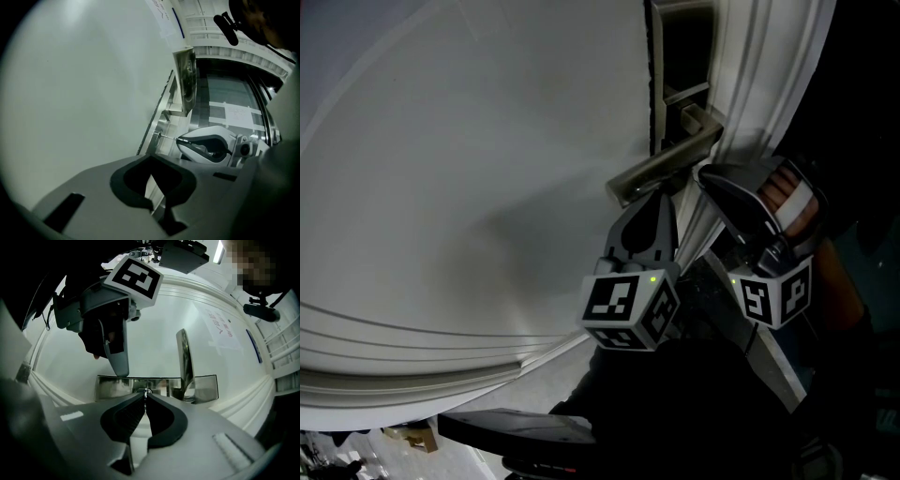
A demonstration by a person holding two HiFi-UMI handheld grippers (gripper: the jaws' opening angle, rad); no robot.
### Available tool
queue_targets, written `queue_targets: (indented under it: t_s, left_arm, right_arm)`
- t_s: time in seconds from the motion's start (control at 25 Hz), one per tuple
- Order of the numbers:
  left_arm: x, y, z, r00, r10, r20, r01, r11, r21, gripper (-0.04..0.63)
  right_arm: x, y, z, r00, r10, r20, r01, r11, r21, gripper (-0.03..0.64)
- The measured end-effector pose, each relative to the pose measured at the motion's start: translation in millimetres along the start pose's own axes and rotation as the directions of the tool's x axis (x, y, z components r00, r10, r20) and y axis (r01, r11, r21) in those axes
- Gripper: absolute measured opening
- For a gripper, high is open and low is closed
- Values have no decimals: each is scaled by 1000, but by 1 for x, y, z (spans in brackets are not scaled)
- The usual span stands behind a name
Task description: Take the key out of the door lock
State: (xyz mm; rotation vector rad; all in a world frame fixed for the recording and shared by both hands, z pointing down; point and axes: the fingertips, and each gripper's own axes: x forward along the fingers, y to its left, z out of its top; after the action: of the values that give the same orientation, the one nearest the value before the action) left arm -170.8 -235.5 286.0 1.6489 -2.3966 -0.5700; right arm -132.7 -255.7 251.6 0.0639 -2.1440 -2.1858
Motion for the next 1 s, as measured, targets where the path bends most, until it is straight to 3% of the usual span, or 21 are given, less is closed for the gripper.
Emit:
queue_targets:
  t_s: [1.0]
  left_arm:
    - [1, -1, -1, 1000, 0, 11, 0, 1000, -13, 0]
  right_arm:
    - [-1, 3, -3, 1000, 5, -5, -5, 1000, -8, 12]
